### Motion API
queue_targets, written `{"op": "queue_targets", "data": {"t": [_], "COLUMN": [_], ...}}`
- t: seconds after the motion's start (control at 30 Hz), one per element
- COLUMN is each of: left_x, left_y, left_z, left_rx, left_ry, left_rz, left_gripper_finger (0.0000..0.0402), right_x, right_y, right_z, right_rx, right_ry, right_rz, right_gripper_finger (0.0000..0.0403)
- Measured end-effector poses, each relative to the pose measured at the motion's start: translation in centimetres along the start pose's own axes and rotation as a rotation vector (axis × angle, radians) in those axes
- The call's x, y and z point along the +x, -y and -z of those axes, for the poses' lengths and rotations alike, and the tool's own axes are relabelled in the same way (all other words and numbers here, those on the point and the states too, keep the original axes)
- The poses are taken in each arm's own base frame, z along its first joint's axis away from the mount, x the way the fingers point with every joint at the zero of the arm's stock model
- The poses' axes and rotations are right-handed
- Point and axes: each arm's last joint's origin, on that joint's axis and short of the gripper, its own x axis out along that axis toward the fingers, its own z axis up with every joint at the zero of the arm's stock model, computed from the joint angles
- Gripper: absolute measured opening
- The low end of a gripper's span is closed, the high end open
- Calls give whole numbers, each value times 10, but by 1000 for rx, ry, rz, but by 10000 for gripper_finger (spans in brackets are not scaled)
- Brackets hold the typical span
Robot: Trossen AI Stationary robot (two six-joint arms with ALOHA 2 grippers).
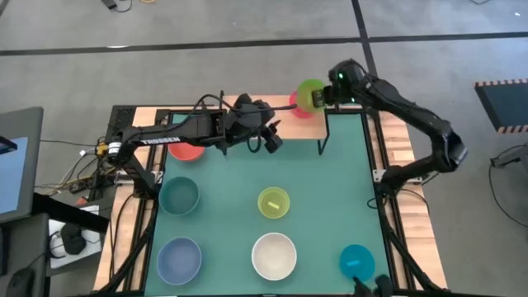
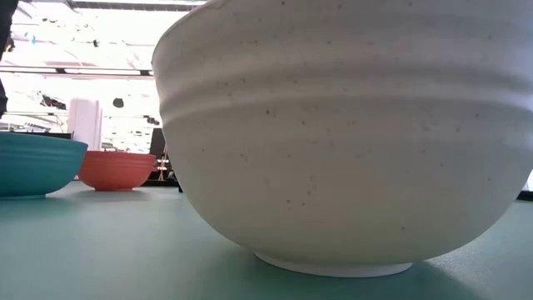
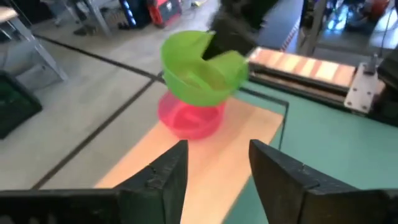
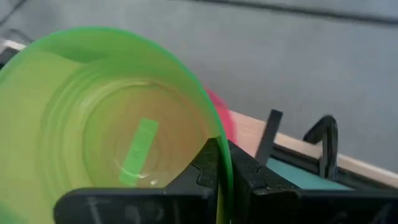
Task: Place and stack bowls onto a shelf
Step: Stack the small green bowl on top of the small pink bowl on the shelf, then stack the small blue bowl on top of the small green bowl on the shelf
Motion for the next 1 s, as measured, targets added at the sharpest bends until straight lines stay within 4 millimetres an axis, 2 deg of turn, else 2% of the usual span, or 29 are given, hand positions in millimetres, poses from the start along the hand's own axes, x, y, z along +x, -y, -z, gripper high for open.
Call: {"op": "queue_targets", "data": {"t": [0.1,0.23,0.47,0.6,0.77,0.87,1.0], "left_x": [0,-1,-2,-2,-2,-2,-4], "left_y": [1,1,0,0,0,0,-1], "left_z": [6,15,24,25,25,26,30], "left_rx": [-15,-56,-62,-71,-65,-39,23], "left_ry": [-52,-142,-225,-238,-242,-248,-288], "left_rz": [23,50,36,45,54,56,56], "left_gripper_finger": [165,164,162,161,161,161,161], "right_x": [23,42,47,40,31,15,-24], "right_y": [13,16,18,17,19,18,7], "right_z": [-1,-1,-5,-6,-6,-4,12], "right_rx": [27,42,67,81,90,103,55], "right_ry": [-68,-109,-105,-89,-83,-85,-148], "right_rz": [23,-4,-75,-82,-78,-78,-108], "right_gripper_finger": [40,39,68,113,197,237,253]}}
